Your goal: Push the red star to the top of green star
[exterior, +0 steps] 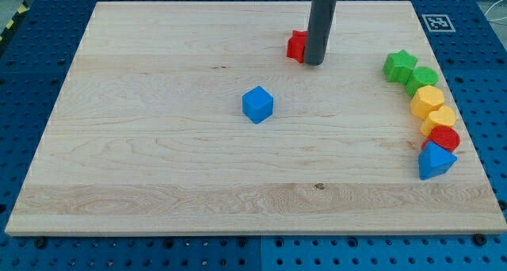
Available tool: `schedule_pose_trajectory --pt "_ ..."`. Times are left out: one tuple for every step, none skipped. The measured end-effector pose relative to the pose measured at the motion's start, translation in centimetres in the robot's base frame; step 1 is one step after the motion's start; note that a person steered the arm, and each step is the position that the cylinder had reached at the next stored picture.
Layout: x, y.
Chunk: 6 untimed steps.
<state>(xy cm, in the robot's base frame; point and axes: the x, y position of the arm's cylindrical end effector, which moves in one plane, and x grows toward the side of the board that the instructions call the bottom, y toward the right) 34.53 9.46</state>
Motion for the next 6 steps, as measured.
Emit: schedule_pose_trajectory --pt "1.4 -0.3" --pt "4.6 -2.6" --pt "5.2 -5.2" --pt "5.1 -6.8" --pt "3.3 -6.4" --pt "1.0 -5.4"
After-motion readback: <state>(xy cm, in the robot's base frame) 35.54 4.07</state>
